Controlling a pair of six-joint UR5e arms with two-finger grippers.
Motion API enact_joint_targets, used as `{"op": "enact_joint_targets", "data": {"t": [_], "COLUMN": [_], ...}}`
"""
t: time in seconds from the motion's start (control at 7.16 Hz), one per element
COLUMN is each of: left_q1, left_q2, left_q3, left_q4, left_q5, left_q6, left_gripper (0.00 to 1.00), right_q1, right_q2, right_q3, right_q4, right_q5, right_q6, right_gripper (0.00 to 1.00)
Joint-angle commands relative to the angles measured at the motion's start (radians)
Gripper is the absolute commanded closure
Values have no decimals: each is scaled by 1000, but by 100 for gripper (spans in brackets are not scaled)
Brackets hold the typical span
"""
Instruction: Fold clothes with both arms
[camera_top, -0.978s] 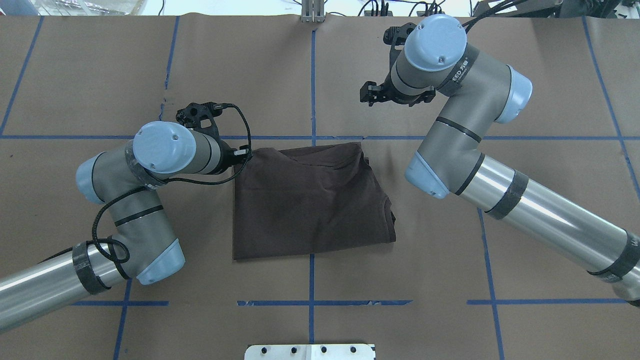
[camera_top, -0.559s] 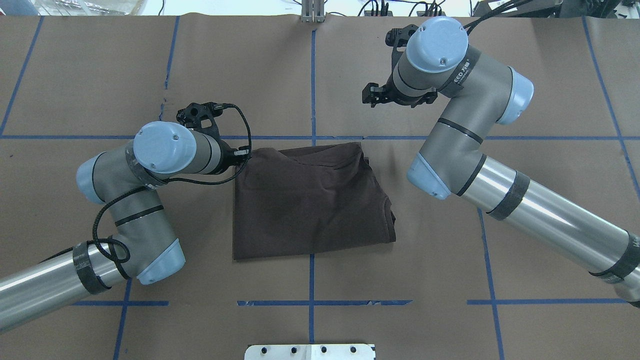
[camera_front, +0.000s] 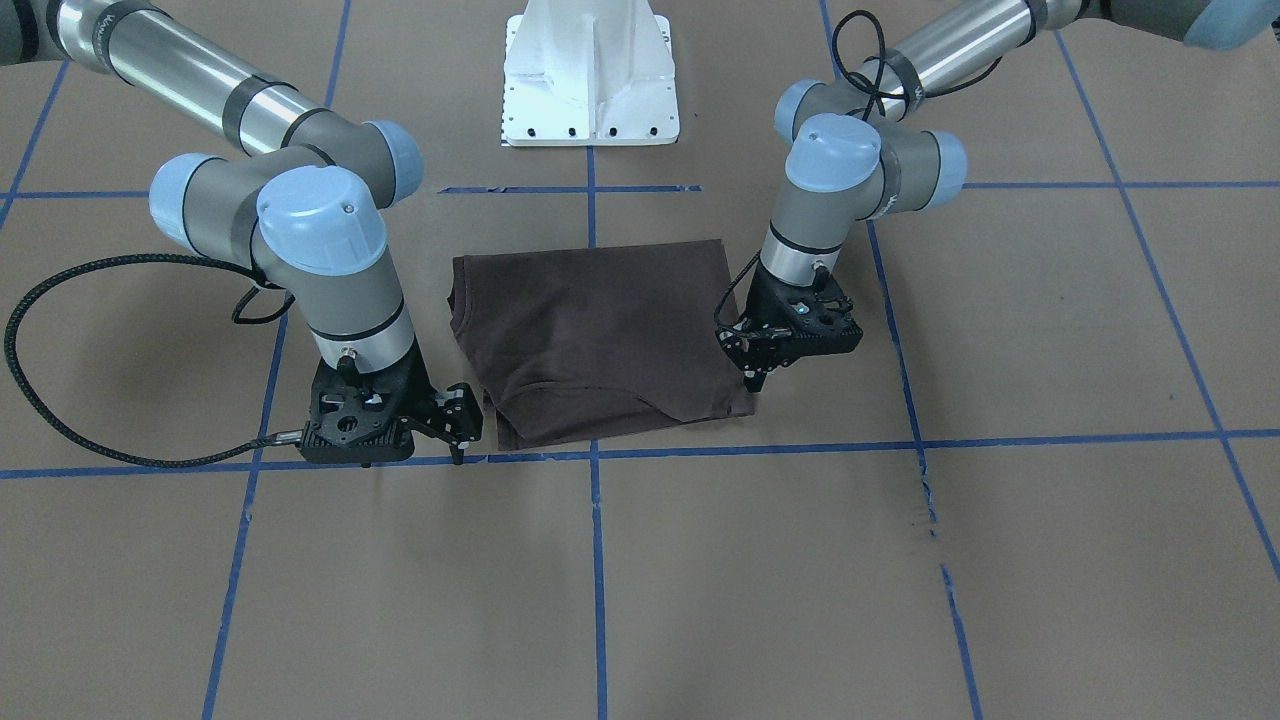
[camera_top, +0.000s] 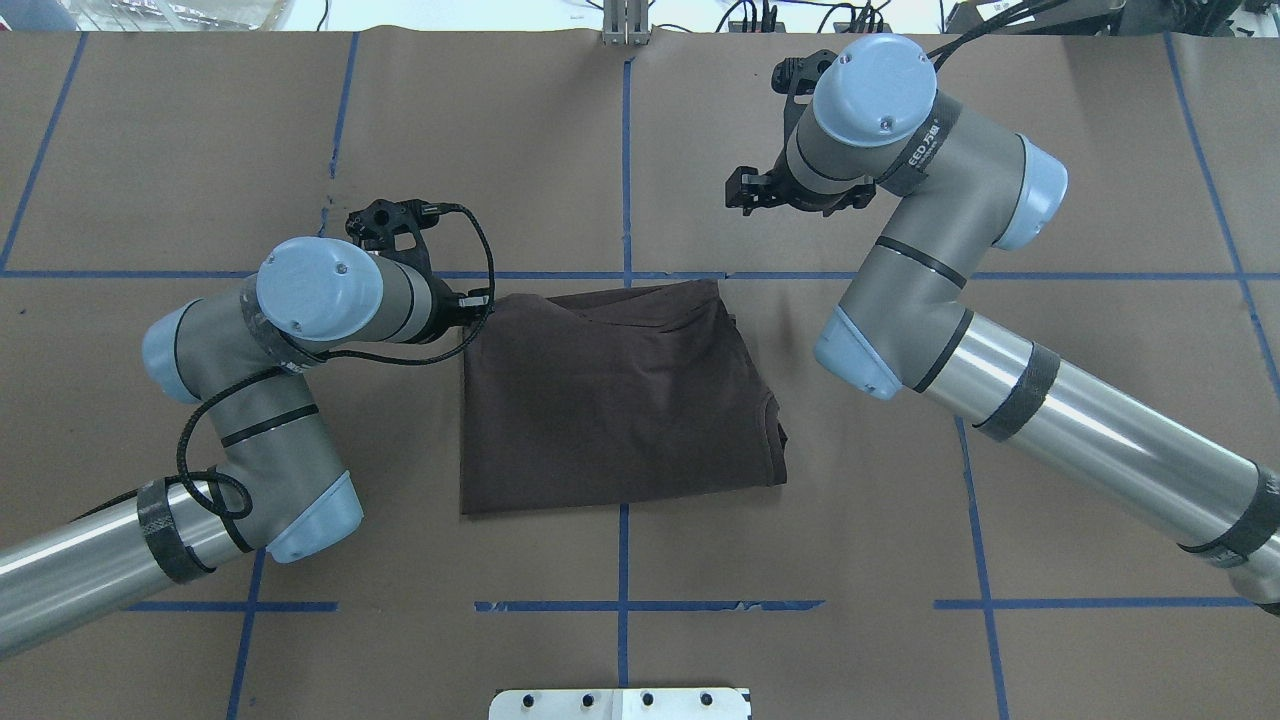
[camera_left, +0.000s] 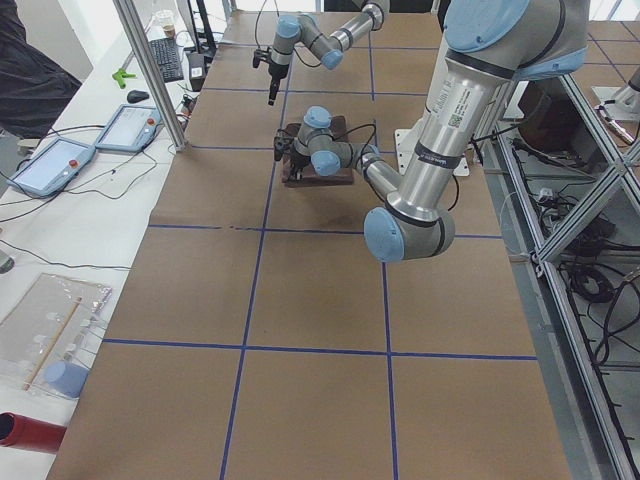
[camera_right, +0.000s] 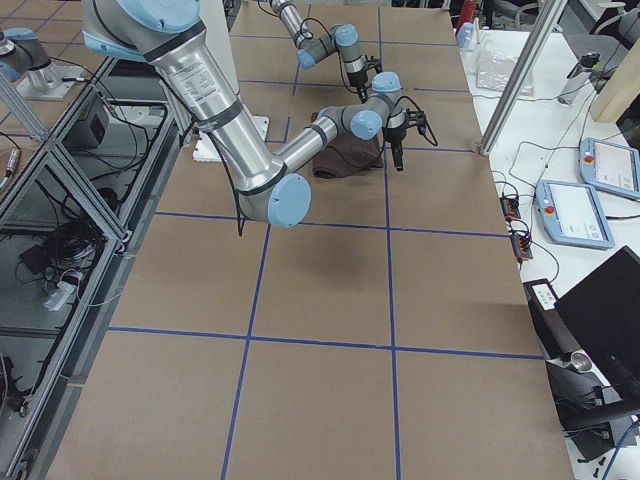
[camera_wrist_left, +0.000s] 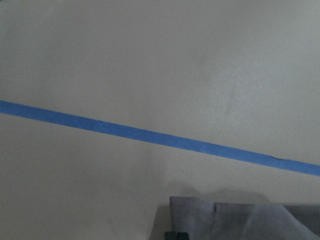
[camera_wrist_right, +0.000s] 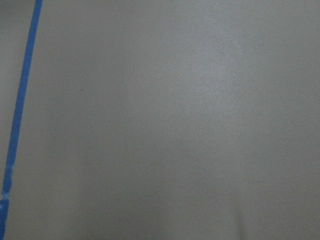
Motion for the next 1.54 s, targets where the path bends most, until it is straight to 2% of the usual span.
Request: {"op": "enact_joint_targets", "data": {"t": [0.0, 0.28, 0.42, 0.7, 1.12, 1.4], "left_q1": [-13, -26, -34, -85, -97, -97], "left_q2": [1, 1, 1, 1, -2, -3], "left_q3": [6, 6, 4, -7, -7, -7], "left_q4": [2, 0, 2, 2, 0, 0], "left_q5": [0, 0, 0, -12, -48, -48], "left_q6": [12, 15, 64, 194, 198, 196], "left_gripper": [100, 100, 1, 0, 0, 0], "right_q1": [0, 0, -5, -43, -234, -268], "right_q2": [0, 2, 3, 25, 48, 83], "right_q3": [0, 0, 0, 3, -2, 0], "right_q4": [0, 0, 0, -3, -35, -151], "right_q5": [0, 0, 0, -15, -292, -327], "right_q6": [0, 2, 14, 66, 55, 26], "right_gripper": [0, 0, 0, 0, 0, 0]}}
